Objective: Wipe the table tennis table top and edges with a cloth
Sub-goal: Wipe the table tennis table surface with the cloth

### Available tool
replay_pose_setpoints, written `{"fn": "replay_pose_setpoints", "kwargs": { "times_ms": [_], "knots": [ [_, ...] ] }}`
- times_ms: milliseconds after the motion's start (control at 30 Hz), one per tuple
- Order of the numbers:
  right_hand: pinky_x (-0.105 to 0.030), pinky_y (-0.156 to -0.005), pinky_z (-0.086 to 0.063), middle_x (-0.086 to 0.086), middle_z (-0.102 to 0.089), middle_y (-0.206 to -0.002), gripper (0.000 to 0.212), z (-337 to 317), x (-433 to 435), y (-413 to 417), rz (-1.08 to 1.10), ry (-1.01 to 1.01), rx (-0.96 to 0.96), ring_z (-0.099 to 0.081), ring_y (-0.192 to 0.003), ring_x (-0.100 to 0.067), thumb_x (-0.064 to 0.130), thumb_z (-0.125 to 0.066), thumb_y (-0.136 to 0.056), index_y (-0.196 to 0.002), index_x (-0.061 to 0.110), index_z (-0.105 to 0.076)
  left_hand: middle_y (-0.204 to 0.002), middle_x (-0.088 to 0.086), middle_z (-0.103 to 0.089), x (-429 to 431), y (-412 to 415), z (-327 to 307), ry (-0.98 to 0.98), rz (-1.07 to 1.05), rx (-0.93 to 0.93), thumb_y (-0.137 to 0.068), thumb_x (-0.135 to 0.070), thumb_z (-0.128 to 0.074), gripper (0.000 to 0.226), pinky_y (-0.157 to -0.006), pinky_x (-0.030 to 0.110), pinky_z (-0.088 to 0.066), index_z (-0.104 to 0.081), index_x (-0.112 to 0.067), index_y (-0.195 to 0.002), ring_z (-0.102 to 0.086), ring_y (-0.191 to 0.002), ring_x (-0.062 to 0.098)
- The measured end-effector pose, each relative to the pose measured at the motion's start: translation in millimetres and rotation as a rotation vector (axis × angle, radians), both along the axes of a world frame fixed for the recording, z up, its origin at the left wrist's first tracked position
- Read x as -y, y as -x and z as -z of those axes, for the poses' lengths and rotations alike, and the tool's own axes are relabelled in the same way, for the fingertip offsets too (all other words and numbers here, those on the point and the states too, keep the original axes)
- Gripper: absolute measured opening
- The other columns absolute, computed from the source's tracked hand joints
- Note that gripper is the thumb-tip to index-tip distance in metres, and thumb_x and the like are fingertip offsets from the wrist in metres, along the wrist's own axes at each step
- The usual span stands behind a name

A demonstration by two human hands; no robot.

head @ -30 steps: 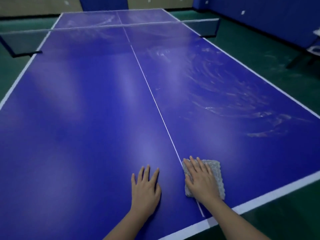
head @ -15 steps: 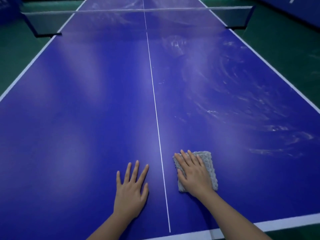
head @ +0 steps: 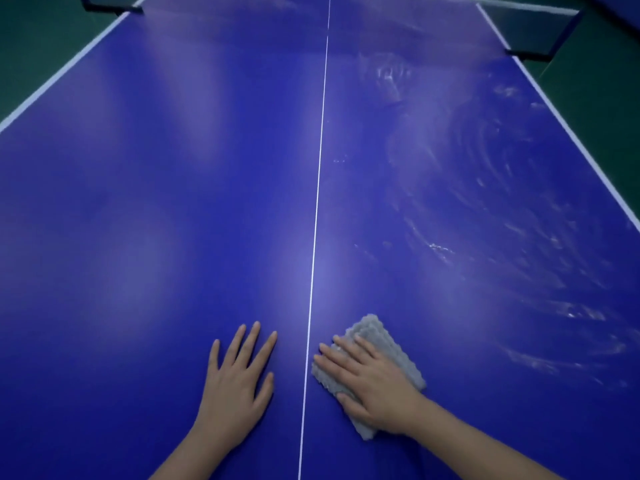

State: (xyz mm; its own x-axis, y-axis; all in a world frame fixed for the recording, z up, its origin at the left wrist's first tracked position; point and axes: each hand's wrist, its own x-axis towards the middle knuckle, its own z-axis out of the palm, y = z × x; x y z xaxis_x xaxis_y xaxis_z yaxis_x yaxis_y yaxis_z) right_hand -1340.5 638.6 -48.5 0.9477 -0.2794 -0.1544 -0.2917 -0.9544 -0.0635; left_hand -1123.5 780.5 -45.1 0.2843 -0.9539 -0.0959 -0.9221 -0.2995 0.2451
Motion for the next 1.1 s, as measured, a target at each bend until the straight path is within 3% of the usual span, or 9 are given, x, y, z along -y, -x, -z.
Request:
{"fn": "replay_pose_setpoints", "kwargs": {
  "times_ms": [67, 167, 333, 400, 600, 733, 833, 1000, 1100],
  "knots": [
    [-0.044, -0.117, -0.016, 0.005, -0.037, -0.15, 0.058, -0.1, 30.8, -16.5, -0.043, -0.009, 0.006, -0.033, -0.139, -0.02, 0.041, -0.042, -0.089, -0.145, 0.027, -0.035, -0.144, 0.008, -0.042, 21.3, -3.7, -1.4, -0.005, -0.026, -0.006, -0.086, -0.037, -0.029, 0.057, -0.108, 0.051, -0.024, -0.046, -0.02, -0.138, -0.035, -0.136, 0.027],
    [-0.054, -0.111, 0.002, -0.001, -0.03, -0.153, 0.056, 2.5, 85.1, -42.5, 0.099, -0.031, 0.002, -0.021, -0.143, -0.03, 0.037, -0.045, -0.091, -0.145, 0.031, -0.034, -0.151, 0.008, -0.03, 52.9, -16.4, -2.8, -0.025, -0.065, -0.022, -0.087, -0.04, -0.016, 0.062, -0.111, 0.05, -0.018, -0.036, -0.02, -0.143, -0.024, -0.141, 0.026],
    [-0.047, -0.115, -0.003, -0.003, -0.015, -0.159, 0.054, 11.3, 183.2, -78.3, 0.564, 0.004, 0.024, -0.008, -0.146, -0.029, 0.043, -0.034, -0.096, -0.148, 0.04, -0.019, -0.154, 0.006, -0.023, 101.4, -48.1, 4.9, -0.033, -0.114, 0.028, -0.088, -0.04, -0.013, 0.063, -0.114, 0.045, -0.011, -0.03, -0.023, -0.146, -0.017, -0.144, 0.022],
    [-0.049, -0.115, -0.001, -0.005, -0.01, -0.159, 0.056, 11.7, 189.0, -91.4, 0.597, -0.034, 0.015, -0.004, -0.146, -0.029, 0.043, -0.031, -0.096, -0.149, 0.037, -0.014, -0.155, 0.006, -0.023, 119.4, -59.5, 7.9, -0.019, -0.167, 0.03, -0.09, -0.035, -0.022, 0.058, -0.114, 0.045, -0.011, -0.03, -0.023, -0.146, -0.016, -0.144, 0.022],
    [-0.048, -0.114, -0.018, -0.001, -0.04, -0.149, 0.057, 0.3, 88.4, -69.9, -0.257, -0.028, 0.031, -0.035, -0.138, -0.023, 0.046, -0.033, -0.089, -0.143, 0.029, -0.037, -0.155, 0.006, -0.022, 180.1, -68.5, 14.5, 0.015, -0.296, 0.022, -0.096, -0.027, -0.04, 0.052, -0.113, 0.049, -0.008, -0.029, -0.024, -0.146, -0.013, -0.143, 0.026],
    [-0.045, -0.116, -0.014, -0.001, -0.034, -0.152, 0.056, 2.3, 144.5, -86.4, -0.447, -0.076, -0.003, -0.031, -0.14, -0.022, 0.044, -0.031, -0.091, -0.145, 0.029, -0.035, -0.156, 0.002, -0.018, 218.4, -68.4, 16.0, -0.002, -0.284, 0.041, -0.096, -0.03, -0.037, 0.053, -0.112, 0.053, -0.005, -0.025, -0.029, -0.147, -0.01, -0.144, 0.026],
    [-0.044, -0.116, -0.003, 0.001, -0.02, -0.157, 0.054, 4.8, 233.5, -137.8, -0.241, -0.104, -0.014, -0.017, -0.145, -0.02, 0.04, -0.037, -0.097, -0.148, 0.03, -0.024, -0.157, 0.0, -0.015, 230.7, -65.4, 20.2, -0.011, -0.307, 0.042, -0.097, -0.031, -0.032, 0.051, -0.112, 0.056, -0.001, -0.02, -0.033, -0.148, -0.006, -0.144, 0.024],
    [-0.041, -0.116, -0.001, 0.001, -0.007, -0.16, 0.053, 1.2, 373.1, -196.1, 0.484, -0.104, 0.066, -0.002, -0.147, -0.019, 0.037, -0.027, -0.1, -0.151, 0.031, -0.013, -0.157, -0.002, -0.017, 230.8, -62.7, 18.1, -0.035, -0.317, 0.066, -0.086, -0.044, -0.007, 0.062, -0.112, 0.054, 0.003, -0.018, -0.035, -0.147, -0.004, -0.145, 0.022],
    [-0.044, -0.116, 0.001, 0.0, -0.009, -0.16, 0.056, 10.8, 352.2, -202.2, 0.291, -0.066, 0.069, -0.003, -0.147, -0.023, 0.039, -0.031, -0.098, -0.151, 0.03, -0.014, -0.155, -0.001, -0.022, 231.7, -62.2, 16.2, -0.042, -0.329, 0.055, -0.087, -0.043, -0.01, 0.062, -0.113, 0.055, 0.0, -0.022, -0.035, -0.147, -0.008, -0.145, 0.023]
  ]
}}
